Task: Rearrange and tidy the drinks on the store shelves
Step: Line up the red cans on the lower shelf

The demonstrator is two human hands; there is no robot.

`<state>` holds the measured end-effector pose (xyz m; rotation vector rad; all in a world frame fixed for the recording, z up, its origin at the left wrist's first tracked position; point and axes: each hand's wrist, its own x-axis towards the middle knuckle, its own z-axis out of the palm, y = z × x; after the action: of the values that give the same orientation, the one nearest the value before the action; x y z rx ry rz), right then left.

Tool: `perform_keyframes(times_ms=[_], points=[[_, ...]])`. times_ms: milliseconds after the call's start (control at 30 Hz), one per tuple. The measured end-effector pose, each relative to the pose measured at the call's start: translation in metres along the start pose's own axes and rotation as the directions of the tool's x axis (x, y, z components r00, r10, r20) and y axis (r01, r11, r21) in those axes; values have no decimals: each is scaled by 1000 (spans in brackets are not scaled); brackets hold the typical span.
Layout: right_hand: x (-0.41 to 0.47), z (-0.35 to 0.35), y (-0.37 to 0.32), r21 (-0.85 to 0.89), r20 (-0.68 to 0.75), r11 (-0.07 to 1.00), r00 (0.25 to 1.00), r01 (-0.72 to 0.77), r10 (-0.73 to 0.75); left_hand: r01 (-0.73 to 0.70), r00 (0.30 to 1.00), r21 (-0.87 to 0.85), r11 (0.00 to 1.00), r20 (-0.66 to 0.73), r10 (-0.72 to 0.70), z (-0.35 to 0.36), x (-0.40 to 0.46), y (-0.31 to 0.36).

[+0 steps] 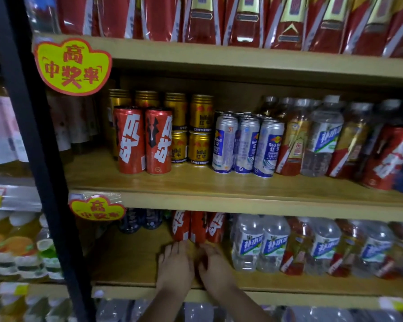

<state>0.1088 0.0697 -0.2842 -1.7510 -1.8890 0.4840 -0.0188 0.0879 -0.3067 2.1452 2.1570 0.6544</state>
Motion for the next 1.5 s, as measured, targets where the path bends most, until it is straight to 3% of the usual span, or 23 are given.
perform_keyframes(times_ms=[200,333,400,500,600,667,800,933,1033,1200,1333,1500], points=[[-39,-33,19,53,-104,996,992,78,-72,-196,981,16,980,-11,196,-15,-22,15],[-67,-88,26,99,-297,981,946,164,-128,-436,896,-86,896,-132,423,-49,-34,58],[-83,-124,32,104,-434,973,889,207,-143,-563,819,-156,812,-237,523,-71,-40,91],[-97,-194,38,41,-627,963,757,265,-182,-701,686,-112,705,-376,623,-110,-42,158],[-92,-269,46,-28,-762,960,615,278,-200,-794,544,-79,603,-535,646,-149,-35,235],[-82,-315,56,-59,-807,970,561,235,-184,-812,499,-74,579,-603,622,-175,-24,288],[-57,-377,79,-29,-850,992,519,122,-89,-802,542,-131,583,-571,617,-210,12,375],[-37,-394,96,43,-797,999,604,30,17,-733,647,-60,677,-370,667,-218,50,432],[-25,-396,105,57,-742,997,670,45,12,-701,662,19,713,-355,660,-212,62,441],[-19,-391,115,67,-705,988,707,136,-50,-752,618,-115,649,-465,634,-208,58,408],[-18,-382,94,-11,-683,973,709,233,-177,-744,668,-365,560,-447,595,-214,42,363],[-12,-341,30,11,-647,923,706,385,-287,-694,718,-471,544,-507,477,-238,31,283]])
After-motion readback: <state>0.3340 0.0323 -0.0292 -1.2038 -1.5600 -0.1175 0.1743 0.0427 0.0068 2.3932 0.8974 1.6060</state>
